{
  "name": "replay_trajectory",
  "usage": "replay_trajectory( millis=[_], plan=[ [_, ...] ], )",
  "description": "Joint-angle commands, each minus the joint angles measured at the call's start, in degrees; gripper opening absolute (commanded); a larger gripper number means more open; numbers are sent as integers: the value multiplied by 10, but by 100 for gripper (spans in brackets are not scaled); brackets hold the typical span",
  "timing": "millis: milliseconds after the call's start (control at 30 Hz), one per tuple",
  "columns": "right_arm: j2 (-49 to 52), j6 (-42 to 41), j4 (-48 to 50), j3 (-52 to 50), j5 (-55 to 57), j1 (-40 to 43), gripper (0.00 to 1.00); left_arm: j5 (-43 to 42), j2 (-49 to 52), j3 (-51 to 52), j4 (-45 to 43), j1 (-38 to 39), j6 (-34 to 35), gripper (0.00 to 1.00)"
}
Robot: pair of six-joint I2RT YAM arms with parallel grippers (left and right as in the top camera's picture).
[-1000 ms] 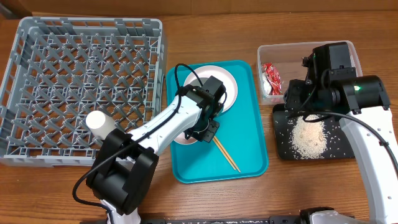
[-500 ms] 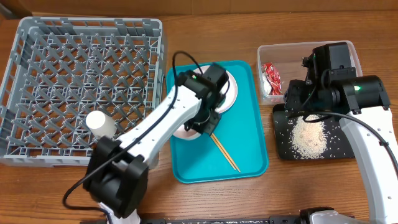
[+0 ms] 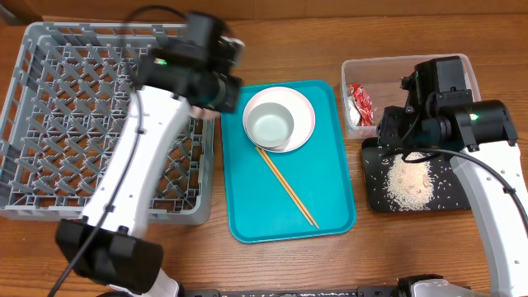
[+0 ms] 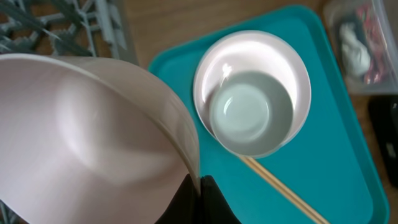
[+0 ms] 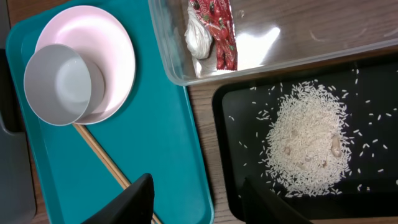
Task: Sort waste into correct bins and load items into the dishwasher
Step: 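Lift the pink bowl and move it into the dish rack, then lower the pink bowl upside down into the rack and open the left gripper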
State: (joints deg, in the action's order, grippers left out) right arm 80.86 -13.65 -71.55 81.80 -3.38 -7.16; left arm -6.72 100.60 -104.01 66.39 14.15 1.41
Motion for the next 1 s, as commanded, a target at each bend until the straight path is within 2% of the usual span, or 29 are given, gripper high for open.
replay_trajectory(
  millis=[0, 67, 200, 300, 533, 700, 967],
  plan=[
    [-4, 0, 2, 14, 8, 2, 48, -131, -6, -13, -36, -68, -84, 4],
    [-4, 0, 2, 14, 8, 2, 48, -202, -2, -13, -59, -111, -115, 4],
    [-4, 0, 2, 14, 8, 2, 48, -278, 7, -12, -97, -168, -152, 4],
    [-4, 0, 2, 14, 8, 2, 47, -331, 20, -12, -127, -203, -156, 4],
    [-4, 0, -2, 14, 8, 2, 48, -543, 101, -12, -168, -289, -155, 4],
    [-4, 0, -4, 14, 8, 2, 48, -592, 154, -12, -194, -322, -151, 4],
    [-4, 0, -12, 14, 8, 2, 48, -594, 213, -12, -254, -340, -144, 4]
  ],
)
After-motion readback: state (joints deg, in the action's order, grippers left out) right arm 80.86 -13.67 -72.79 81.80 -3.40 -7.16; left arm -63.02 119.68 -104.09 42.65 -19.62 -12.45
